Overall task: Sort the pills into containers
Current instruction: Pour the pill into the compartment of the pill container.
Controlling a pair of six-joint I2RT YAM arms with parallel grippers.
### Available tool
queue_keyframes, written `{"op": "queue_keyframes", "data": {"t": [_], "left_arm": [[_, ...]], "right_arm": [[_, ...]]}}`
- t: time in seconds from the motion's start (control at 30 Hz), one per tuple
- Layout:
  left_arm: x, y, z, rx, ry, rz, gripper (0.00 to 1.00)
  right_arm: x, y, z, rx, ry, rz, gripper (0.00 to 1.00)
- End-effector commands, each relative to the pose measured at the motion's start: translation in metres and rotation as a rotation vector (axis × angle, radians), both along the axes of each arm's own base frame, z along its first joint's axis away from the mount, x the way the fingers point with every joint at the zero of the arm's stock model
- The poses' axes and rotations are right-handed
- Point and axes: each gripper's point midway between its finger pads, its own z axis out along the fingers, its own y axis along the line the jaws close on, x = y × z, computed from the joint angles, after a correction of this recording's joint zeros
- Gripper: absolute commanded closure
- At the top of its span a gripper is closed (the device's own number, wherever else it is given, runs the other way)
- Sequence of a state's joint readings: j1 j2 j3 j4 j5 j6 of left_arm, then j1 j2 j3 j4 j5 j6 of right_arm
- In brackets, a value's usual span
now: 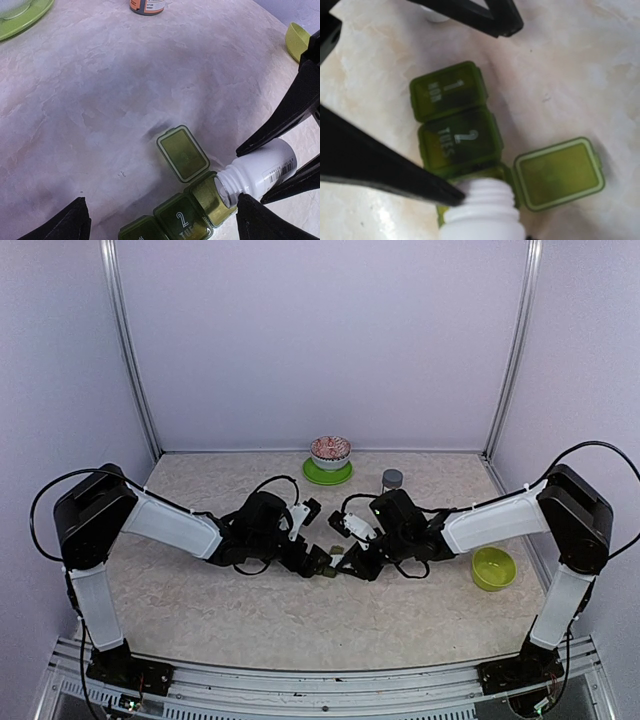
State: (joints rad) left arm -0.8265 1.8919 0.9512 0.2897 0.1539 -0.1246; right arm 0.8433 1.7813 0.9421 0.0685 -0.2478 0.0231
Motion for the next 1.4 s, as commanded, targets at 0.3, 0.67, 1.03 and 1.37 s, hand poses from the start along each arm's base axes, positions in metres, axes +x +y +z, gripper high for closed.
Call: {"op": "queue_keyframes", "data": {"t": [0.3,0.67,1.03,1.37], "left_arm": [[0.0029,-0.0021,-0.0049,0.022,-0.004,-0.008,0.01],[0.0026,-0.0026,-0.0046,0.023,-0.003,-0.012,0.01],[0.002,-0.0035,-0.0061,0.025,0.002,-0.018,0.01],[0.0015,-0.0034,-0.0057,0.026,0.003,-0.02,0.01]], "right_arm": [[-0.0066,0.0235,0.0297,0.069,-0.002,0.061,0.75],[-0.0071,0.0242,0.0283,0.051,0.02,0.059,0.75],[-0.0084,0.0272,0.0279,0.029,0.051,0.067,0.75],[-0.0088,0.0289,0.0236,-0.003,0.076,0.074,0.75]]}}
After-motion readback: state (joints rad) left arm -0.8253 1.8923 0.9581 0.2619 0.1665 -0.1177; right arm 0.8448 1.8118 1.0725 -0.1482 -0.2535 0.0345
